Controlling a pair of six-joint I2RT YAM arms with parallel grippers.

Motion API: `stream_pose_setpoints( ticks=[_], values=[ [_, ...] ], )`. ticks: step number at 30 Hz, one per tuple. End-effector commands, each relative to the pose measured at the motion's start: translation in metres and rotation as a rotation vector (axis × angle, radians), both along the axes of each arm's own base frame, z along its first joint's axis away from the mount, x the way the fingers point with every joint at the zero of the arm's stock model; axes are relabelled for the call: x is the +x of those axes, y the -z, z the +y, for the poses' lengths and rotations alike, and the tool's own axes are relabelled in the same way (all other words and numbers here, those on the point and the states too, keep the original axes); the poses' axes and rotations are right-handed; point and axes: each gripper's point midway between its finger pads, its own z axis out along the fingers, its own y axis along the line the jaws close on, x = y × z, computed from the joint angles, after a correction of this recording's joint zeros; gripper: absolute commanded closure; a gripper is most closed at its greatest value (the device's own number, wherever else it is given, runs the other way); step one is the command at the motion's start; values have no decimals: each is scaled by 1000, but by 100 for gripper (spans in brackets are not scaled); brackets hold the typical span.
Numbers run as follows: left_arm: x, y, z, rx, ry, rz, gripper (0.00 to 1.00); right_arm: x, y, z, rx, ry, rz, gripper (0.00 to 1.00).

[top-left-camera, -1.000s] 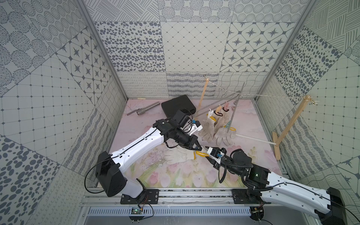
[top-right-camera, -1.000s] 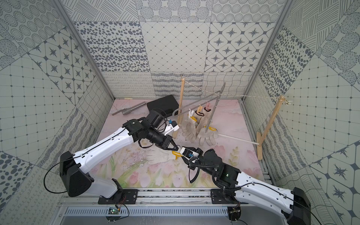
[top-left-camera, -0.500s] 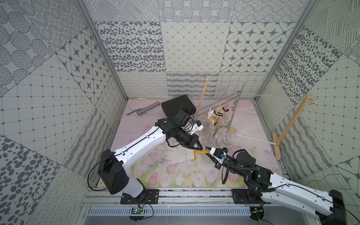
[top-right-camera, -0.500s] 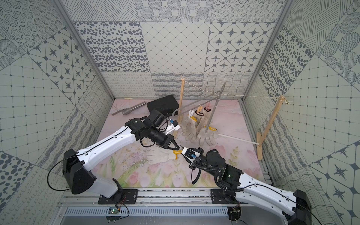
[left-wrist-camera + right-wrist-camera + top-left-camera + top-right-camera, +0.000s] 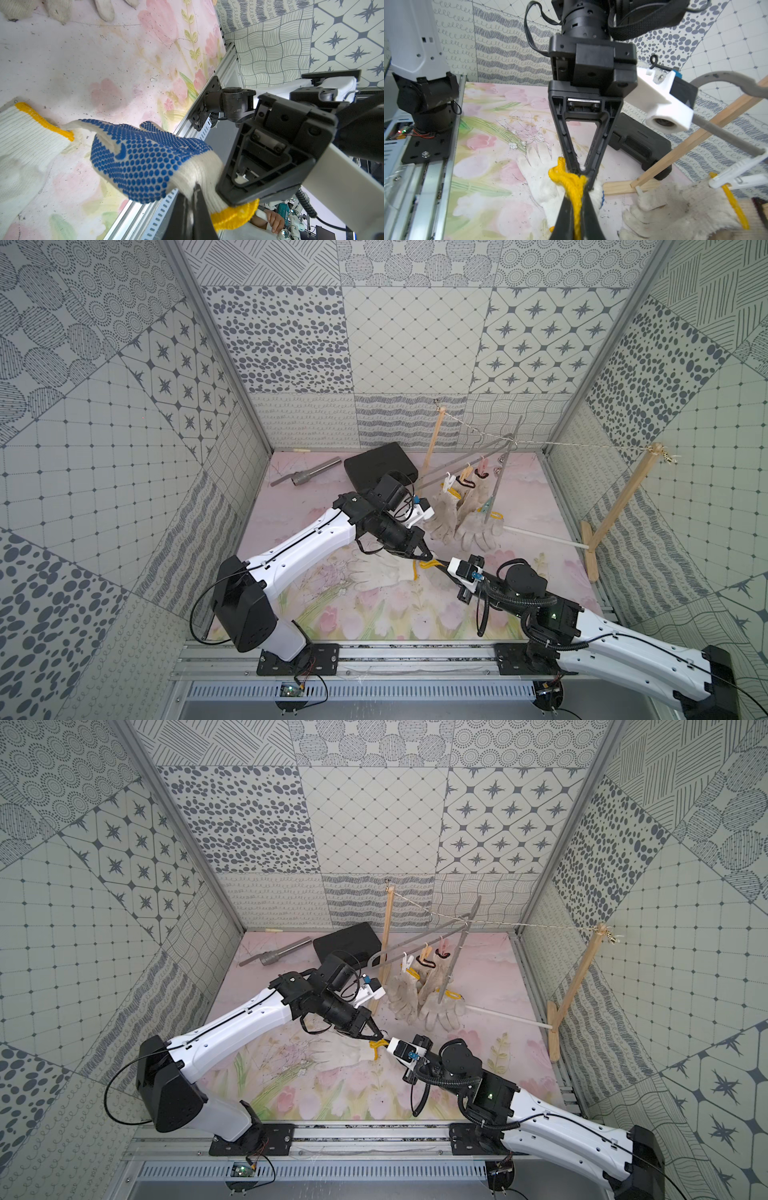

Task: Clip the gloves onto a hanger to dry
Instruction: Pick up the glove from the center of the board, then adjust the hanger on the clothesline.

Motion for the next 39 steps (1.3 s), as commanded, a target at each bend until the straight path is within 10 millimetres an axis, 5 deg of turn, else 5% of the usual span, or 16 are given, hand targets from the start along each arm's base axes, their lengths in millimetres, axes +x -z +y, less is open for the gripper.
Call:
stream_pose_setpoints(
  ticks=[1, 2, 5, 13, 19, 26, 33, 39],
  values=[
    [1, -4, -1, -5, 7, -16, 86, -5, -19, 0, 67, -21, -32, 100],
    [6, -3, 1, 12, -20, -30, 73, -5, -20, -2, 74, -16, -32, 100],
    [20, -3, 6, 27, -74, -105, 56, -6, -26, -11, 123, 6, -24, 100],
    [68, -40, 8, -195, -296, -444, 45, 40, -29, -92, 235, 508, 208, 100],
    [64, -70, -7, -385, -253, -602, 38, 59, -20, -138, 291, 764, 370, 100],
    [45, -66, -55, -433, -116, -612, 39, 85, 16, -174, 339, 934, 622, 100],
    [16, -75, -121, -532, -3, -713, 40, 88, 18, -217, 470, 1069, 697, 100],
    [1, -83, -175, -588, 23, -740, 42, 91, 24, -232, 537, 1081, 762, 100]
  ],
)
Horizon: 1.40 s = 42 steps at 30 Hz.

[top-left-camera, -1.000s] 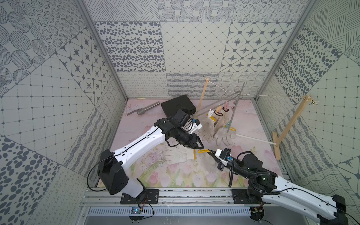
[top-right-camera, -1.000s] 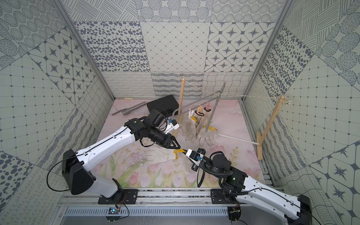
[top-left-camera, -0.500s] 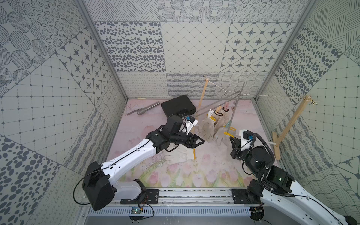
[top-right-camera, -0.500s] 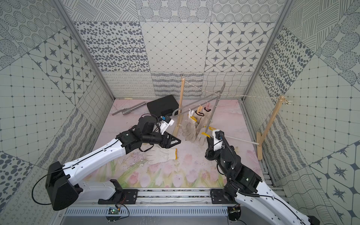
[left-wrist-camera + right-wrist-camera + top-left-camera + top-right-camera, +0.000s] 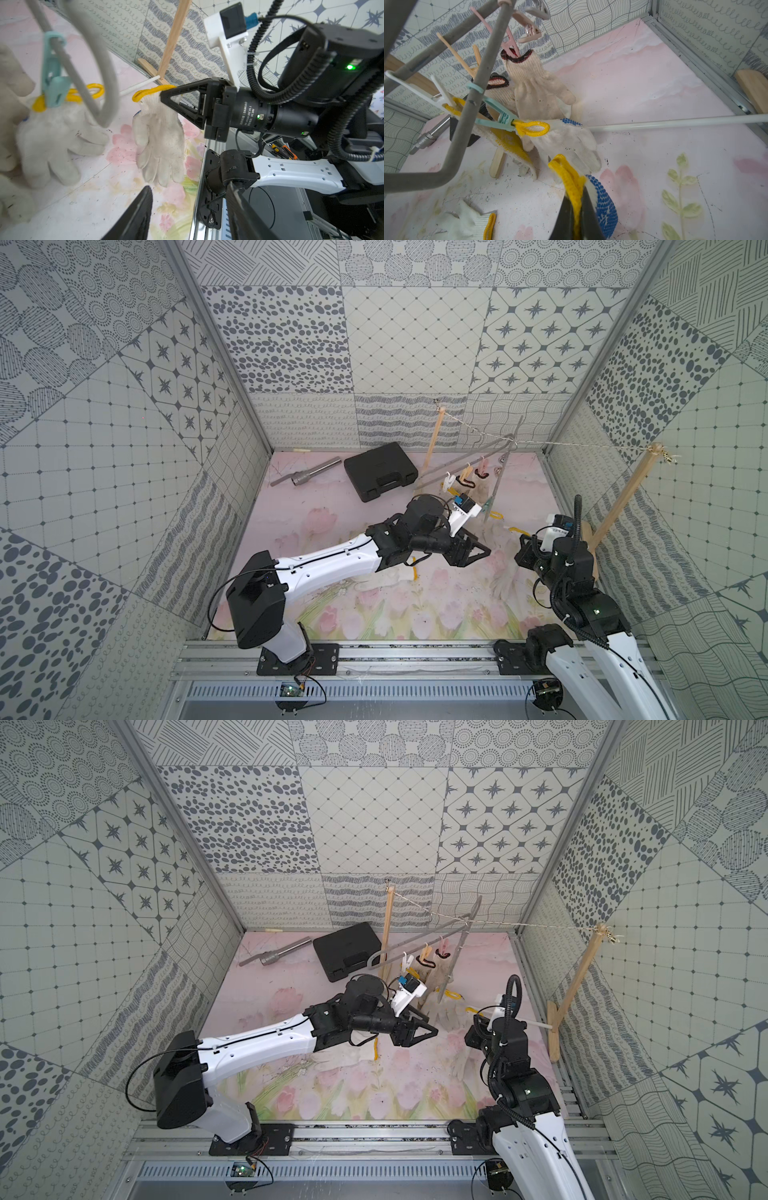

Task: Clip the gloves onto a hanger to dry
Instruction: Adjust the hanger on the clothesline.

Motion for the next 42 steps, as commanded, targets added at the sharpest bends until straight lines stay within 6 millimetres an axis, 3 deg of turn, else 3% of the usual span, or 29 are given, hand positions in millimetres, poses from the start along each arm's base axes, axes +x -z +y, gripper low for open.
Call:
stream_pose_setpoints(
  ticks=[1, 3, 9, 12, 16, 21, 28, 36, 42],
  values=[
    [1, -42, -51, -162, -17, -157, 42, 5, -11, 8, 101, -45, -19, 100],
    [3, -45, -72, -165, -31, -177, 41, 10, -7, 8, 146, -52, -8, 100],
    [37, -53, -120, -165, -131, -173, 39, 21, -11, 2, 237, -54, -24, 100],
    [64, -43, -135, -111, -219, -227, 38, 23, -15, 0, 261, -57, -37, 100],
    [103, -25, -141, -58, -319, -221, 38, 25, -16, 2, 284, -71, -43, 100],
    [150, -6, -129, -27, -403, -167, 39, 28, -18, 7, 296, -104, -50, 100],
    [192, 19, -97, 89, -507, -188, 36, 32, -17, 8, 304, -111, -51, 100],
    [199, 27, -55, 101, -518, -251, 36, 41, -19, 12, 303, -149, -70, 100],
    [196, 26, -31, 53, -510, -257, 33, 47, -36, 20, 309, -217, -162, 100]
  ],
)
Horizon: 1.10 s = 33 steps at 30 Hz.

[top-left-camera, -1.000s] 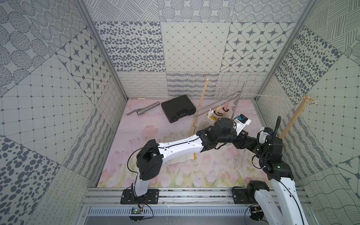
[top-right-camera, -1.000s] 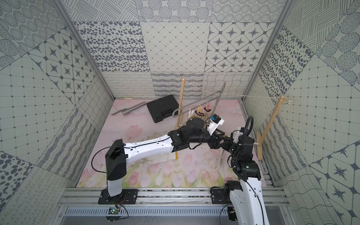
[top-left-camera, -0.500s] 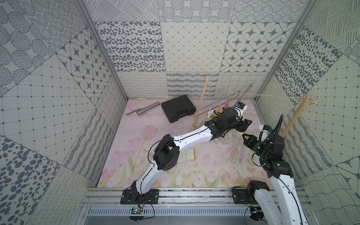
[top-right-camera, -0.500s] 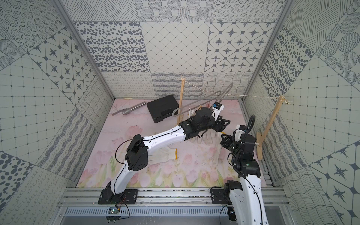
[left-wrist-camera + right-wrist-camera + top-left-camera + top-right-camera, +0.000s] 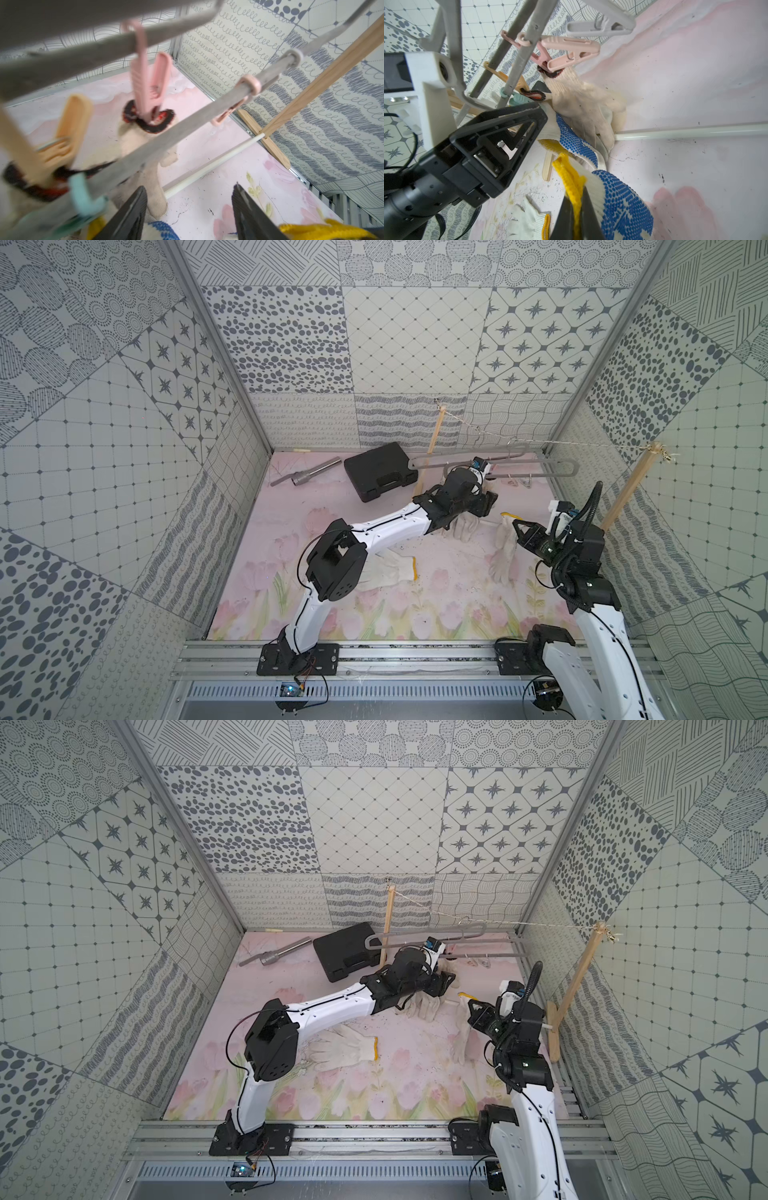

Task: Clip the gloves onto a hanger to dry
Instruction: Adjust the hanger on the clothesline.

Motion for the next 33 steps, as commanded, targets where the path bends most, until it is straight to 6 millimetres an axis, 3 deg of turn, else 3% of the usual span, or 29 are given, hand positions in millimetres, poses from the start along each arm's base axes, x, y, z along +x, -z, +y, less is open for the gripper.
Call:
stream_pose_setpoints(
  ticks=[1, 6, 11, 21, 26, 33],
  values=[
    [2, -23, 14, -84, 19, -96, 32, 7, -24, 4, -1, -32, -115, 100],
    [-9, -27, 9, -137, 100, -80, 30, 3, -18, -3, -32, 13, -92, 100],
    [-21, -29, -2, -215, 165, -47, 30, -5, 1, -25, -86, 135, -3, 100],
    [-24, -37, -15, -240, 157, -71, 31, -5, 13, -41, -113, 180, 79, 100],
    [-20, -40, -12, -210, 145, -97, 31, -1, 0, -29, -97, 106, 12, 100],
    [-25, -44, -7, -213, 155, -104, 33, 9, -19, -40, -124, 159, -45, 100]
  ],
)
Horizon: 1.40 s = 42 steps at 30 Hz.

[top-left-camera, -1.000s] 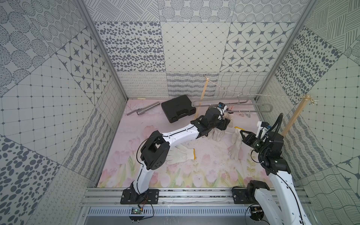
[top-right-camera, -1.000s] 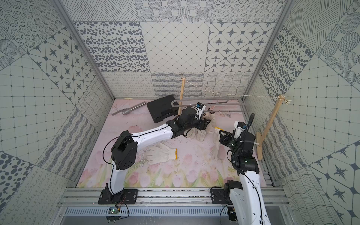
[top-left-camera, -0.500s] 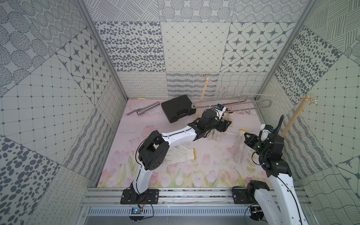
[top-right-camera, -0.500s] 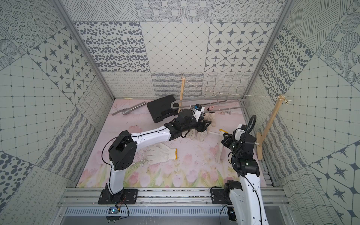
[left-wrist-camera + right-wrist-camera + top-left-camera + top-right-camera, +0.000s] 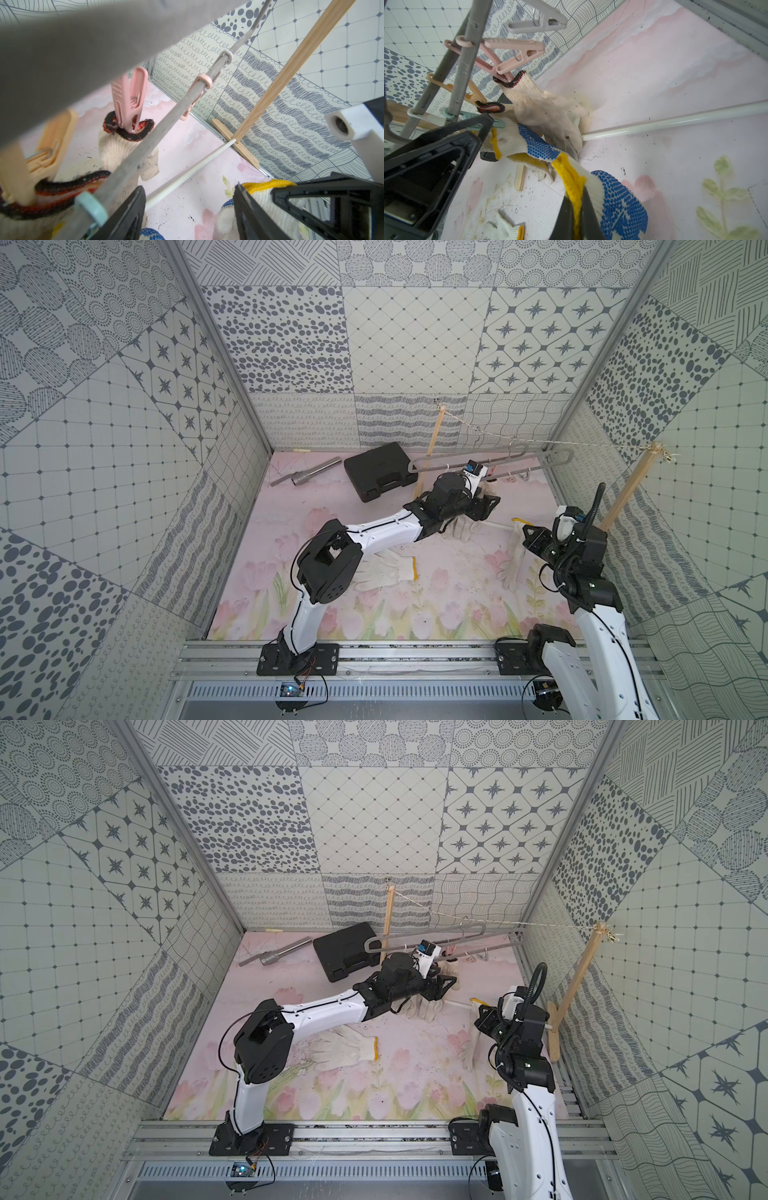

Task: Clip the gloves onto a hanger to dry
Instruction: Adjust the hanger on the clothesline.

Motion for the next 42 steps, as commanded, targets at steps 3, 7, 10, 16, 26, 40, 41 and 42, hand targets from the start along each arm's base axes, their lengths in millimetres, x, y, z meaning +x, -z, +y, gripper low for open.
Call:
stream_pose_setpoints(
  ticks=[3, 7, 10, 16, 26, 40, 41, 42],
  values=[
    [-7, -30, 7, -57, 15, -73, 33, 23, -43, -11, -29, 41, -130, 100],
    [-12, -37, 17, -57, 10, -81, 32, 39, -48, -17, -3, 70, -142, 100],
    [-16, -38, 22, -50, 14, -84, 32, 54, -57, -16, 25, 62, -182, 100],
    [-18, -39, 28, -46, 16, -88, 31, 77, -72, -20, 58, 79, -247, 100],
    [-16, -42, 33, -46, 20, -94, 32, 113, -57, -32, 124, 146, -233, 100],
    [-11, -40, 41, -26, 5, -114, 31, 138, -62, -7, 169, 68, -307, 100],
    [-10, -41, 41, -27, 3, -113, 31, 138, -61, -6, 175, 64, -307, 100],
    [-10, -40, 42, -25, 3, -112, 31, 138, -61, -3, 183, 58, -307, 100]
  ],
)
